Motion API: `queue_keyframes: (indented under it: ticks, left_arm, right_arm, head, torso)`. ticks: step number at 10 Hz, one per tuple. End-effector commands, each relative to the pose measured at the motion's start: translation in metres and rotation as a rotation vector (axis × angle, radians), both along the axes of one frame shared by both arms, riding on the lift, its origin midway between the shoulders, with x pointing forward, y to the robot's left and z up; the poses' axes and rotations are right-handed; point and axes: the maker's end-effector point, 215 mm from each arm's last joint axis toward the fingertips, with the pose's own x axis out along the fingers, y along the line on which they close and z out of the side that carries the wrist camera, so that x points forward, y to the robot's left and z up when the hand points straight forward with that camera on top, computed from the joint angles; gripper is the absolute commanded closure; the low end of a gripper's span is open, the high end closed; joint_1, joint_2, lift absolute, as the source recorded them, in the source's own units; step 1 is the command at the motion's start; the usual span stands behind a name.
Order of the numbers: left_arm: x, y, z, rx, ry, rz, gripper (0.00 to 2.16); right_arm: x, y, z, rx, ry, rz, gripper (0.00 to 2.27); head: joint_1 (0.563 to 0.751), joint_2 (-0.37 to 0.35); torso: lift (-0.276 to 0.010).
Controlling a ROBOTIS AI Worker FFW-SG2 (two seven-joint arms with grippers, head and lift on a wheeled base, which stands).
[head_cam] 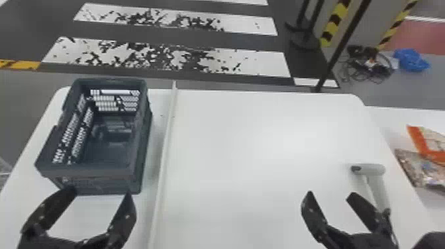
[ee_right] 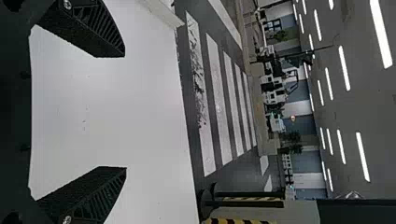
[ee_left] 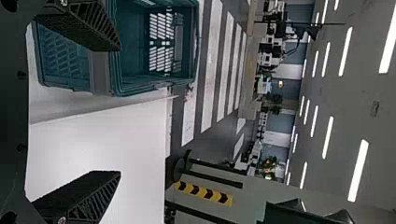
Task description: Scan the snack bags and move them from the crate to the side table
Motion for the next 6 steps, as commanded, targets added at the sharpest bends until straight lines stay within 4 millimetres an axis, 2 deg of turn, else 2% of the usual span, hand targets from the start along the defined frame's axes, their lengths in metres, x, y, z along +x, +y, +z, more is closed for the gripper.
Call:
queue_keyframes:
  ticks: [1,4,6]
  left_arm:
    - [-0.002,-0.002,-0.003,-0.003,0.008,-0.004,0.05]
    - [-0.004,-0.005,-0.003,-0.011,0.009,-0.021,0.05]
    - [-0.005,-0.007,-0.005,-0.012,0.013,-0.031,0.05]
  right_arm:
    - [0.001,-0.003,0.004,0.002,-0.008,-0.005,0.06]
    - [0.002,-0.008,0.017,-0.004,-0.035,-0.012,0.07]
    - [0.002,-0.008,0.017,0.005,-0.032,-0.015,0.08]
  head:
    - [0.695,-0.114]
    - [0.695,-0.127]
    - [0.695,-0.147]
  torso:
    - [-0.087]
    - [-0.087]
    - [-0.087]
